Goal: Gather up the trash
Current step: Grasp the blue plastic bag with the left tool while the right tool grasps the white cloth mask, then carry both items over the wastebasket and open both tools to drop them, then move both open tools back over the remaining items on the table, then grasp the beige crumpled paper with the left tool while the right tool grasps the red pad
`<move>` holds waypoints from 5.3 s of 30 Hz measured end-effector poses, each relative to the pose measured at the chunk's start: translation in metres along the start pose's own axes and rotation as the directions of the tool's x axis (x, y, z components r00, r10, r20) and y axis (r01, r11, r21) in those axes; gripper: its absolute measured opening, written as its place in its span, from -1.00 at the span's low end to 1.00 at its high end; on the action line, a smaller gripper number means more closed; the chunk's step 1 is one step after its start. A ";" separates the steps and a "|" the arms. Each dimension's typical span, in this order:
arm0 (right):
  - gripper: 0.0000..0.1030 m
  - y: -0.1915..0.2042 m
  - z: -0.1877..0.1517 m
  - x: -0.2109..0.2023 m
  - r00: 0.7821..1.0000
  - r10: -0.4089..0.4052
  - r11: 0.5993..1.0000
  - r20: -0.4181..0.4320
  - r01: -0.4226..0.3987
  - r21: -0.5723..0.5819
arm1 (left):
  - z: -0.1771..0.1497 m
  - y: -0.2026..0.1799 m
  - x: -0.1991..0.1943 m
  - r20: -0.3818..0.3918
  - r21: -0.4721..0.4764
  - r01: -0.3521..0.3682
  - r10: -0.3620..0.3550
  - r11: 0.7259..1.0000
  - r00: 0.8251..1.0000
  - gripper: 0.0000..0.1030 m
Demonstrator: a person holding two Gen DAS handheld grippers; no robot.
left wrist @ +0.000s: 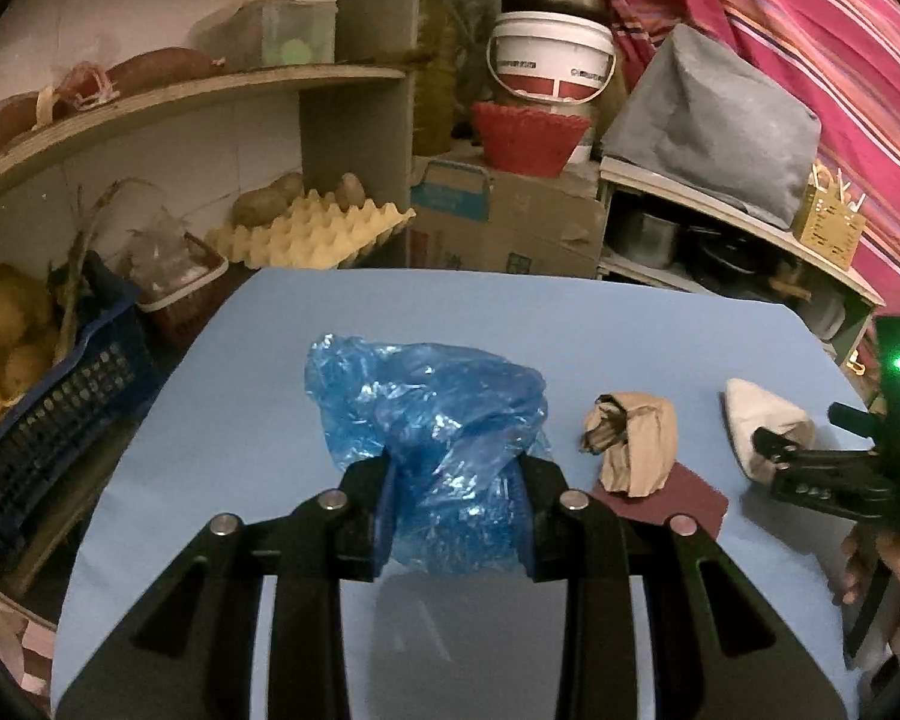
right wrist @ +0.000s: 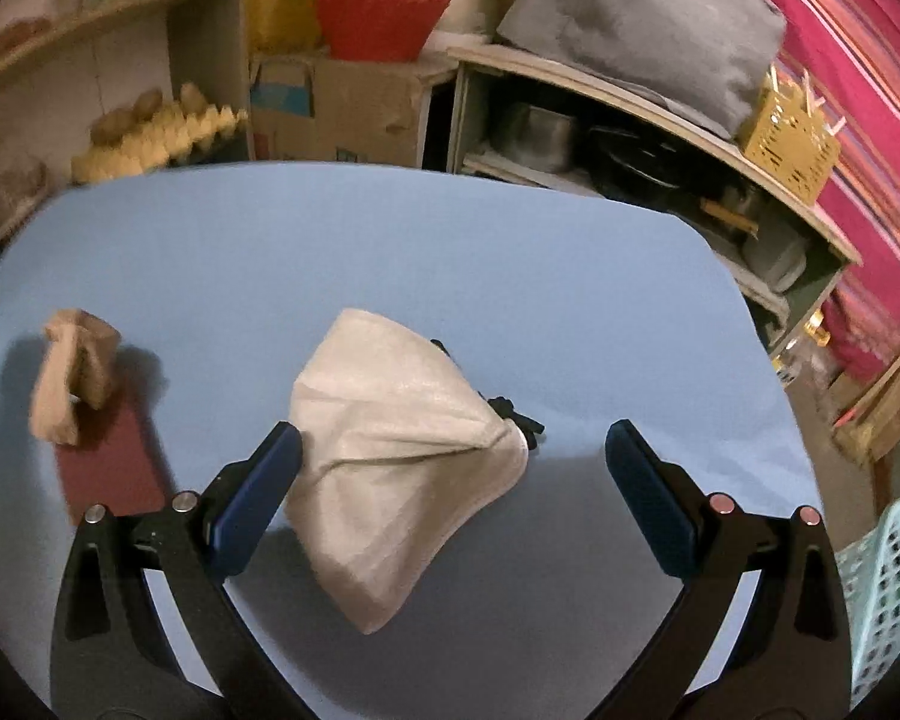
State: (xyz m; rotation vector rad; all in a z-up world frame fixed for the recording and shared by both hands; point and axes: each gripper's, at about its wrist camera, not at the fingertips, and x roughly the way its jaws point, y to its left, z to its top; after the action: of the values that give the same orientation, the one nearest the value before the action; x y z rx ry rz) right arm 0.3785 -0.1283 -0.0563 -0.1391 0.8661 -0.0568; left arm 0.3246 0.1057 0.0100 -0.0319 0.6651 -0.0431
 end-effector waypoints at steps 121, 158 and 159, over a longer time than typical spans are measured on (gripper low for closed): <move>0.91 -0.336 -0.188 -0.181 0.952 -0.257 0.850 0.165 0.142 0.507 | -0.026 -0.311 -0.090 0.074 0.223 0.230 -0.251 0.947 0.965 0.83; 0.91 -0.111 -0.073 -0.096 0.971 -0.037 0.969 0.236 -0.023 0.244 | 0.003 -0.092 0.087 -0.119 -0.048 0.034 -0.039 0.998 0.992 0.11; 0.91 -0.109 -0.072 -0.095 0.972 -0.034 0.970 0.234 -0.025 0.242 | 0.003 -0.091 0.090 -0.130 -0.055 0.039 -0.046 0.998 0.991 0.06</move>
State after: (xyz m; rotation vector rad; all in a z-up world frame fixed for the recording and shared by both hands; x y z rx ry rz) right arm 0.2625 -0.2329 -0.0151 0.0820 0.6138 -0.1475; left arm 0.3942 0.0103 -0.0390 -0.0943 0.7966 -0.0692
